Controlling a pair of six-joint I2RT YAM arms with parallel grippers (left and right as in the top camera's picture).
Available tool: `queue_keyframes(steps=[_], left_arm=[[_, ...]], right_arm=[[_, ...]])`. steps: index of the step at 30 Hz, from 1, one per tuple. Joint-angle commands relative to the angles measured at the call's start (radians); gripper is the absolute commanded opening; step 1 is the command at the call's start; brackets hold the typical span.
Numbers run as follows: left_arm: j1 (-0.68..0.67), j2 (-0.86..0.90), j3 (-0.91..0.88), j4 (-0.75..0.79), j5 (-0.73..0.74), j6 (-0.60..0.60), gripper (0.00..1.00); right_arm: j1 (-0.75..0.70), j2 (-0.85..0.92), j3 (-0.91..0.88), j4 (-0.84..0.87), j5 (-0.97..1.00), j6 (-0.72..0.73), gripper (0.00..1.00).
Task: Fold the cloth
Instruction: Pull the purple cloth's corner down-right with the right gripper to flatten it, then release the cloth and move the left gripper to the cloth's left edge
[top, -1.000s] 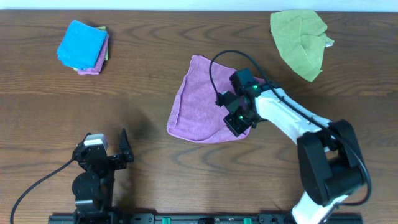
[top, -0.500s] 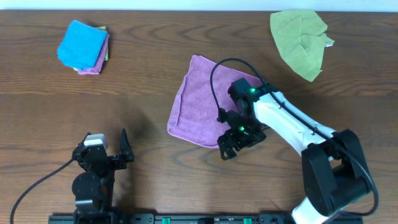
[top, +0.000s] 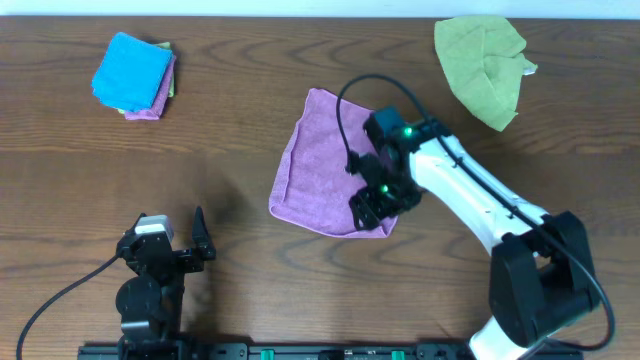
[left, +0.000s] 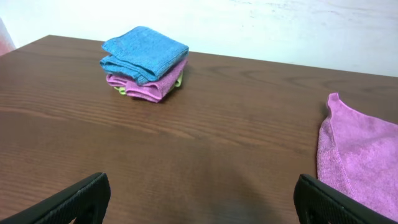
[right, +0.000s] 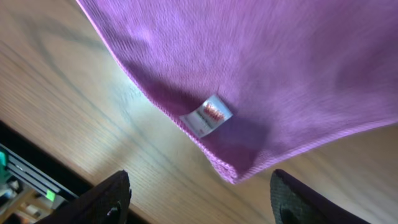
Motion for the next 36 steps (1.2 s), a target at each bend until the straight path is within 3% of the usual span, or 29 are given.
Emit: queue_keyframes(steps=[1,6,8,12,18,23,28,31,36], left_arm=[[0.006,-0.005,-0.027,-0.01,-0.011,0.007,0.95],[0.006,-0.005,-0.027,-0.008,-0.011,0.003,0.95],[0.006,-0.005,-0.027,-0.008,-0.011,0.003,0.95],[0.006,-0.005,-0.027,-0.008,0.022,-0.002,0.95],[0.006,-0.005,-0.027,0.003,0.168,-0.3,0.96],[0.006,-0.005,-0.027,0.009,0.185,-0.396,0.95],[0.006,-0.005,-0.027,0.046,0.191,-0.416,0.95],[0.005,-0.005,-0.027,0.109,0.194,-0.443,0.95],[-0.007,0.002,-0.024,0.317,0.366,-0.524,0.96]], right_arm=[[0.003,-0.016,0.097,-0.024,0.032,0.014,0.71],[0.003,-0.016,0.217,-0.051,0.019,0.014,0.85],[0.003,-0.016,0.241,-0.037,-0.048,0.014,0.99],[0.003,-0.016,0.246,-0.01,-0.154,0.014,0.99],[-0.01,-0.028,0.288,0.039,-0.172,0.015,0.99],[-0.054,-0.098,0.341,0.054,-0.159,0.014,0.99],[-0.074,-0.204,0.341,0.033,-0.093,-0.013,0.99],[-0.074,-0.281,0.341,0.033,-0.043,-0.013,0.99],[-0.074,-0.458,0.341,0.035,0.072,-0.011,0.94]])
